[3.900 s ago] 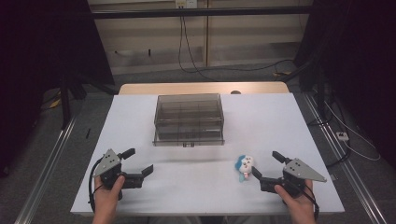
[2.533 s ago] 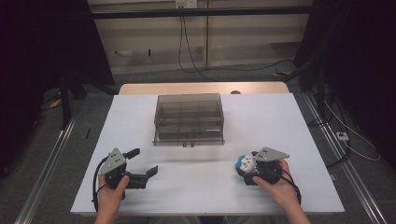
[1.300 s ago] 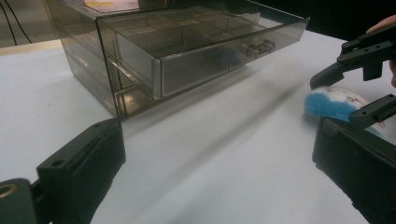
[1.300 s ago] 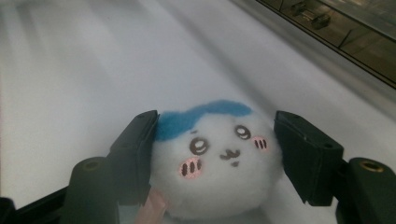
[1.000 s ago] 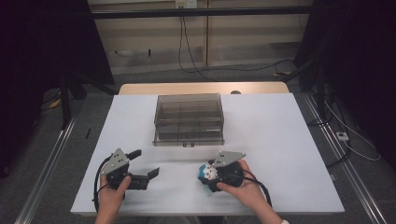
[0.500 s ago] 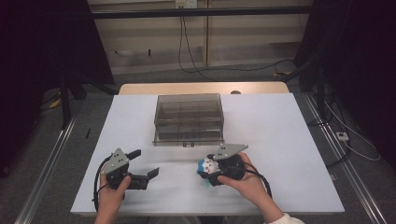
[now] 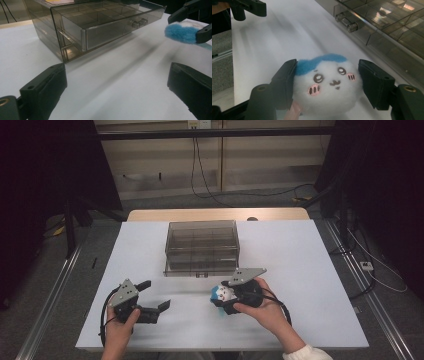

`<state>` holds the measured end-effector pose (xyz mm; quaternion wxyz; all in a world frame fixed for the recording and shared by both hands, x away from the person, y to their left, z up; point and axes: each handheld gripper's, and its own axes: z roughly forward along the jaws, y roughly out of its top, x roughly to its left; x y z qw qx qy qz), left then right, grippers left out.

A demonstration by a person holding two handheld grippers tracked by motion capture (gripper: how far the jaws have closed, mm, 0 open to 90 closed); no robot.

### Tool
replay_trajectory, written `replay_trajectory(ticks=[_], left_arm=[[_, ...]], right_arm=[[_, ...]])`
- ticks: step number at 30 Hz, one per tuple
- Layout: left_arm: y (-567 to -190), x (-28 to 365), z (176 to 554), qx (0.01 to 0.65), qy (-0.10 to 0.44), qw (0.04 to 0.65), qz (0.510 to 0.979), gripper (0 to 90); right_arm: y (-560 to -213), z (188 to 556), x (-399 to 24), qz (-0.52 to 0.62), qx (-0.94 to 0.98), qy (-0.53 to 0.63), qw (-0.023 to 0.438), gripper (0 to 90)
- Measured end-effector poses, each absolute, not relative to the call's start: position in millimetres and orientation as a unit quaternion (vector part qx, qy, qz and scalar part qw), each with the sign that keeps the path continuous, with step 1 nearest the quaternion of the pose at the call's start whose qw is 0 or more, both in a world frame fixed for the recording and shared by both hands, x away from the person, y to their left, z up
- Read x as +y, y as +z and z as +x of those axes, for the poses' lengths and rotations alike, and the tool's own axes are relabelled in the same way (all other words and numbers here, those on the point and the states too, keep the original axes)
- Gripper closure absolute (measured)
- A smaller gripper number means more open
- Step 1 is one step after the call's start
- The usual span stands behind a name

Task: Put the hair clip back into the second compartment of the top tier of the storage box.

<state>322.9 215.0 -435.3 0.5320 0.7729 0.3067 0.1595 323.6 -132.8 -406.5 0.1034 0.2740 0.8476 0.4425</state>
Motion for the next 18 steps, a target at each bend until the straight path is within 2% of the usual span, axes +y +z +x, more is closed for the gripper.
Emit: replay_trajectory(ticks=[18], left_arm=[[-436, 215, 323, 0.309, 0.157, 0.530, 0.774, 2.6]], right_arm=[[-388, 332, -132, 0.270, 0.847, 0.446, 0.104, 33.4]])
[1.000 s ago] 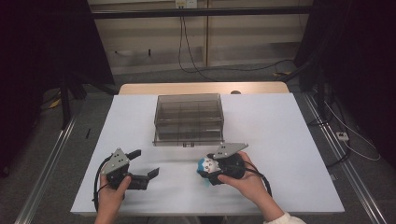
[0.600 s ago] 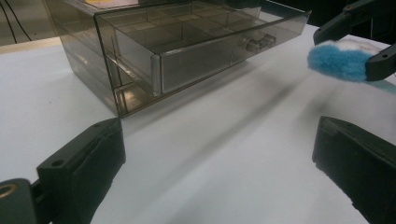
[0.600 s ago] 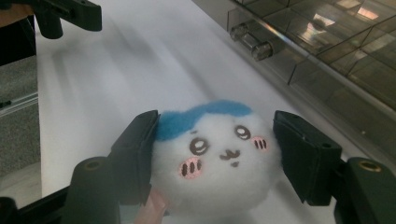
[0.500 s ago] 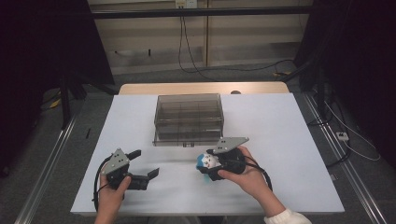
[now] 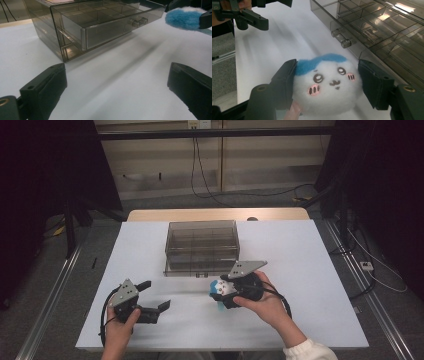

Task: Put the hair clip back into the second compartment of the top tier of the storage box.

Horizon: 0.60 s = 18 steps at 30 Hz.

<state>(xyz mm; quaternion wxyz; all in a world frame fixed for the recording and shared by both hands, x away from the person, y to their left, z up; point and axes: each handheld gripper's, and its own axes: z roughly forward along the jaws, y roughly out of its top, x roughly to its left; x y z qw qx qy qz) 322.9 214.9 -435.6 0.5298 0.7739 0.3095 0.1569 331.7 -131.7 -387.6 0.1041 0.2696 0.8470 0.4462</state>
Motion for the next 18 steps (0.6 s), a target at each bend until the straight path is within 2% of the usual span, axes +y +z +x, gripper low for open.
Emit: replay_trajectory(ticks=[18], left_arm=[[-436, 214, 323, 0.307, 0.158, 0.527, 0.777, 2.8]], right_arm=[[-374, 343, -129, 0.269, 0.842, 0.454, 0.108, 33.4]])
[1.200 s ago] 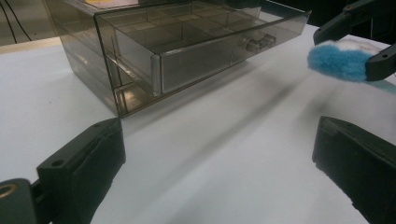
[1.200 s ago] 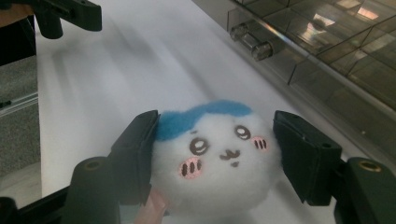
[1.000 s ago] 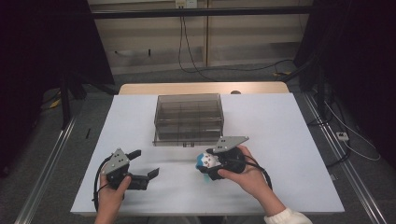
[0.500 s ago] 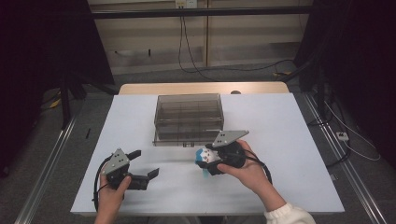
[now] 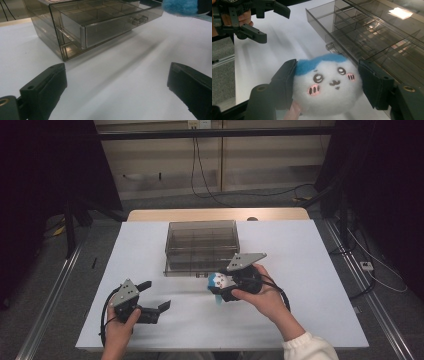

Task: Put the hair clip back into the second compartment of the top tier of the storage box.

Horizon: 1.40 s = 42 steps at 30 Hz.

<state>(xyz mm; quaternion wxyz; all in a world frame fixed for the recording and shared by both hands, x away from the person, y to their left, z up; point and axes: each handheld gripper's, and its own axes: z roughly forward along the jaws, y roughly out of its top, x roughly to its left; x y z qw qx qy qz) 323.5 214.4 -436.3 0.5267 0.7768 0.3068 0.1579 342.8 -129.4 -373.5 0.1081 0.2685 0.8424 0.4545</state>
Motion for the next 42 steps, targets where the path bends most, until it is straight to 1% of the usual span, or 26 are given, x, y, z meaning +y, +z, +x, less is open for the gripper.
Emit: replay_trajectory(ticks=[15, 42], left_arm=[[-436, 215, 323, 0.306, 0.157, 0.526, 0.778, 2.7], [-436, 214, 324, 0.305, 0.157, 0.525, 0.779, 2.7]], right_arm=[[-365, 356, -125, 0.272, 0.840, 0.456, 0.111, 33.4], [-364, 377, -114, 0.272, 0.839, 0.456, 0.121, 33.3]])
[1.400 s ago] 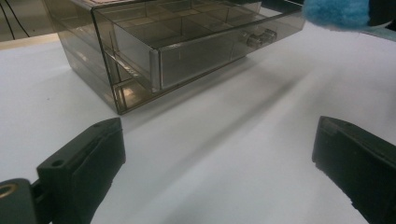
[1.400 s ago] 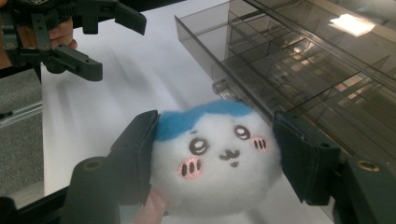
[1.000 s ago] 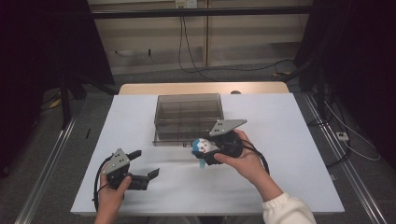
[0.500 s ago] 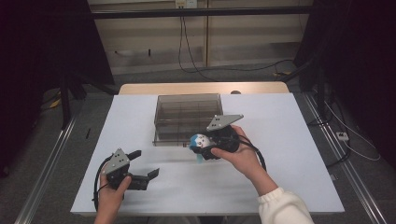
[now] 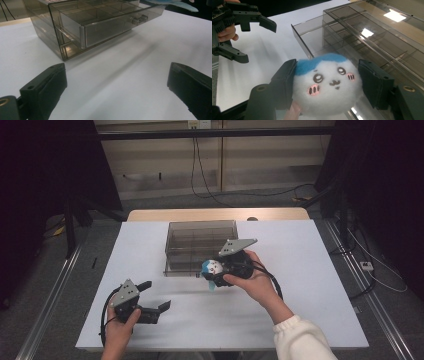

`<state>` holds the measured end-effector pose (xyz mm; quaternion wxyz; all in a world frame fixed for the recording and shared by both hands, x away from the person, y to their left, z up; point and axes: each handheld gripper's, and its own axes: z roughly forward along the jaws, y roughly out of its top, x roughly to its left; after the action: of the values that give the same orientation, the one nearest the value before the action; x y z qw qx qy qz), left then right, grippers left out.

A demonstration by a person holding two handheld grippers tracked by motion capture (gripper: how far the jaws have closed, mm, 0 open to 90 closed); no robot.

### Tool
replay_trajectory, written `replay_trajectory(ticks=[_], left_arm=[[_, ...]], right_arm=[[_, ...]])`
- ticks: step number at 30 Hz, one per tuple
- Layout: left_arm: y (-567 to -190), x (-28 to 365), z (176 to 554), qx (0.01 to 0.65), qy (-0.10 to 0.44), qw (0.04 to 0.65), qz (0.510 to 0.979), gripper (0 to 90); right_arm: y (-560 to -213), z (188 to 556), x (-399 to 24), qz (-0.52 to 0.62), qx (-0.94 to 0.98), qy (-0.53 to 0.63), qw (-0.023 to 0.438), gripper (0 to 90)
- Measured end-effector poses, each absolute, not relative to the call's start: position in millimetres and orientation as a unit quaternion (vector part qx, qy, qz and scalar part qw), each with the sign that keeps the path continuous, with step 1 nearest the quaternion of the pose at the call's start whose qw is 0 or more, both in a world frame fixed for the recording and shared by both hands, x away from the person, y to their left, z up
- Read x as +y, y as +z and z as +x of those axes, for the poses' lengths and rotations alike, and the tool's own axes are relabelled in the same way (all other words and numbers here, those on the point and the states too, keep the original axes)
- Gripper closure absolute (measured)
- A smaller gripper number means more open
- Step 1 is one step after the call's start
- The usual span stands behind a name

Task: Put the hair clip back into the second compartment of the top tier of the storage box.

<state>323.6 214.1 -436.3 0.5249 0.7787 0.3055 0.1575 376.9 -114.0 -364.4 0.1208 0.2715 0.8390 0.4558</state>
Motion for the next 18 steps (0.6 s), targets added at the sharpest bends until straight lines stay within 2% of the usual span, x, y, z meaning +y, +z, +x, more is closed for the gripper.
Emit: replay_trajectory(ticks=[18], left_arm=[[-437, 213, 324, 0.305, 0.156, 0.521, 0.782, 2.7]], right_arm=[[-371, 395, -104, 0.270, 0.841, 0.452, 0.123, 33.3]])
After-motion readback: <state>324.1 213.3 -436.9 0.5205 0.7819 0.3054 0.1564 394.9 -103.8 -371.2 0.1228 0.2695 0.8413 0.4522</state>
